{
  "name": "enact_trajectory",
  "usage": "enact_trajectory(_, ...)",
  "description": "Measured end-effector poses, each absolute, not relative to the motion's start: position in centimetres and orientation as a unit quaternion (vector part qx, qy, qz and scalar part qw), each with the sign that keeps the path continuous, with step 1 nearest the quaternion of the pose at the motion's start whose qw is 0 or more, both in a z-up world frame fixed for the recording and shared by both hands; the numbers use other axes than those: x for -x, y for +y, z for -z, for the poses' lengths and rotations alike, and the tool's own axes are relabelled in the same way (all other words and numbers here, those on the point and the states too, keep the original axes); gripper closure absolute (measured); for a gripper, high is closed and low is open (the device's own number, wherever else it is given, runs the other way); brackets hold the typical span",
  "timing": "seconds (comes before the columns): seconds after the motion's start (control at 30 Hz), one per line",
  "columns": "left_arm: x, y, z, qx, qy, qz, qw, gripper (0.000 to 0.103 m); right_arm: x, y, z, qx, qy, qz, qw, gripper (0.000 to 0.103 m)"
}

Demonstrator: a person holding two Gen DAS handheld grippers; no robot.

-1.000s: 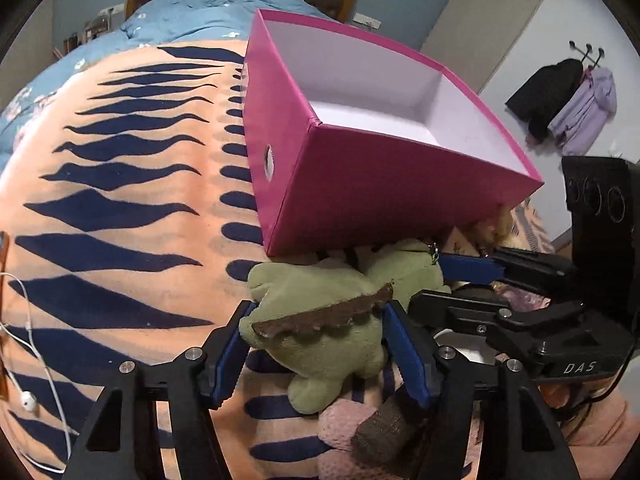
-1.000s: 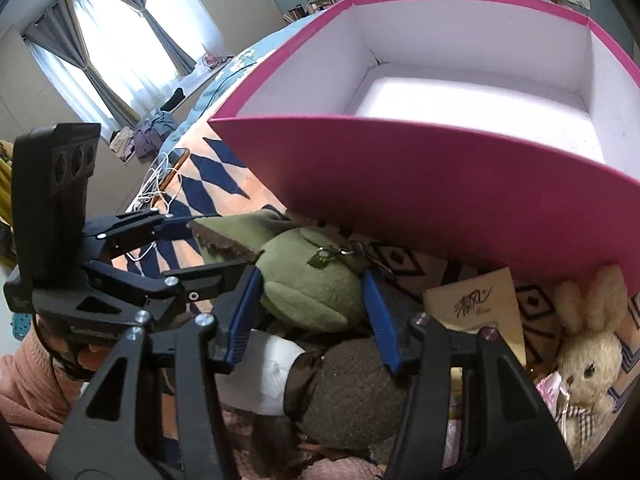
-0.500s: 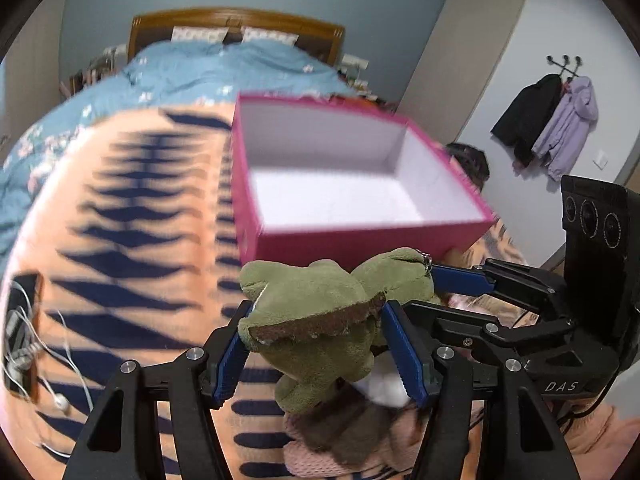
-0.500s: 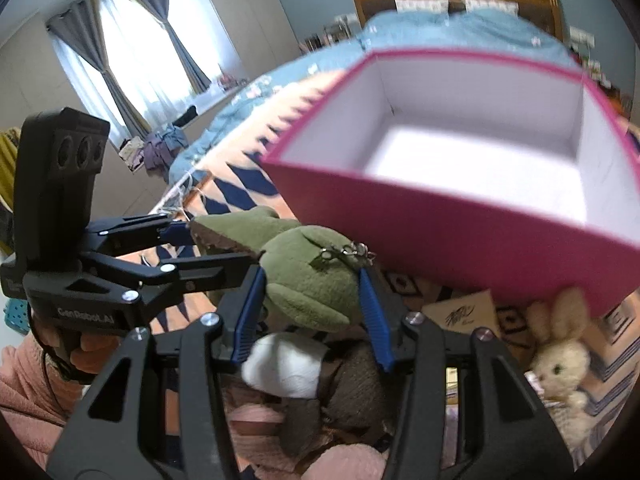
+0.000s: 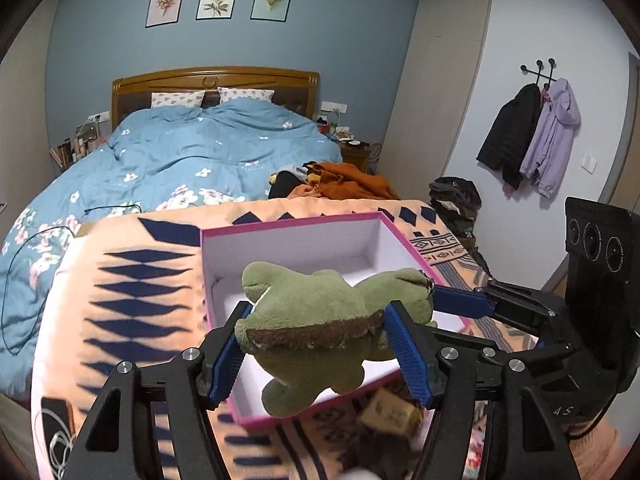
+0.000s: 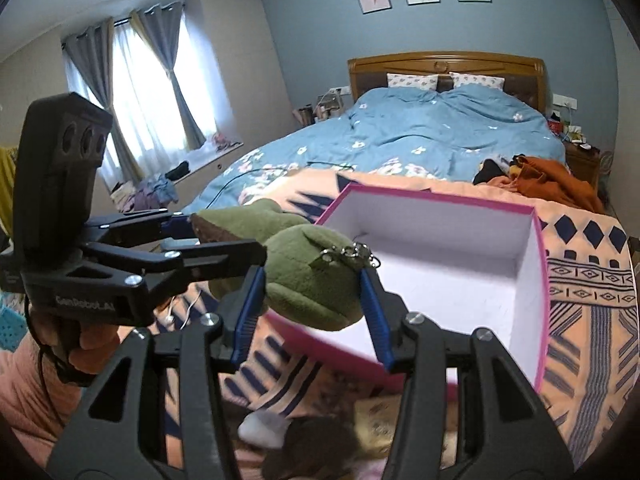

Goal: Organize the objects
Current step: 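Lift the green dinosaur plush into the magenta box and open the right gripper, then move the right gripper back to the pile of plush toys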

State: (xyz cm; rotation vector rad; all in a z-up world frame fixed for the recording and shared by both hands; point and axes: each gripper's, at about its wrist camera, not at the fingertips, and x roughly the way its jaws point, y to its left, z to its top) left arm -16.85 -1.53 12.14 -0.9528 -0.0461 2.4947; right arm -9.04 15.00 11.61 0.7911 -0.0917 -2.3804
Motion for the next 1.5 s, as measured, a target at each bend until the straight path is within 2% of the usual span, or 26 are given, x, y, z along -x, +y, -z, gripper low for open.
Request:
enact_trajectory(0.3,21.3,-0.9,-7.8,0.391,-0.041,-0.891,0.228,0.035,13.7,15.8,-8.6,-0.343,-0.046,0.892,0.292,0.052)
enact_trajectory(0.7,22.8,-1.8,-2.8,0.444,-0.052,-0.872,0.202,0.035,16.4,14.7,-3.5,-0.400,-0.048,0.867,0.292,0.051)
enact_trajectory(1.0,21.6,-2.1,-2.6,0.427,-0.051,-0.880,0.200,0.036,16.3,14.4,-2.5,-0.406,-0.042,0.866,0.289,0.051)
enact_trajectory(1.07,20.8,-2.4,-3.0,0.412,-0.057,-0.887,0.202,0.031,16.1,15.1,-2.8,-0.403,-0.049,0.868,0.286,0.051)
enact_trajectory(1.13,19.4,-3.0,-3.5,0.388,-0.067,-0.896,0.206,0.019,15.5,16.1,-3.2,-0.394,-0.057,0.873,0.283,0.051)
enact_trajectory(1.27,16.5,-4.4,-4.8,0.342,-0.084,-0.910,0.217,0.013,13.1,17.8,-4.3,-0.371,-0.059,0.884,0.279,0.048)
enact_trajectory(1.33,14.8,-4.9,-5.3,0.322,-0.089,-0.918,0.214,0.002,11.2,18.5,-4.9,-0.354,-0.055,0.891,0.279,0.044)
enact_trajectory(1.5,10.5,-5.7,-5.8,0.284,-0.076,-0.938,0.182,0.000,6.8,19.3,-5.2,-0.336,-0.036,0.894,0.294,0.033)
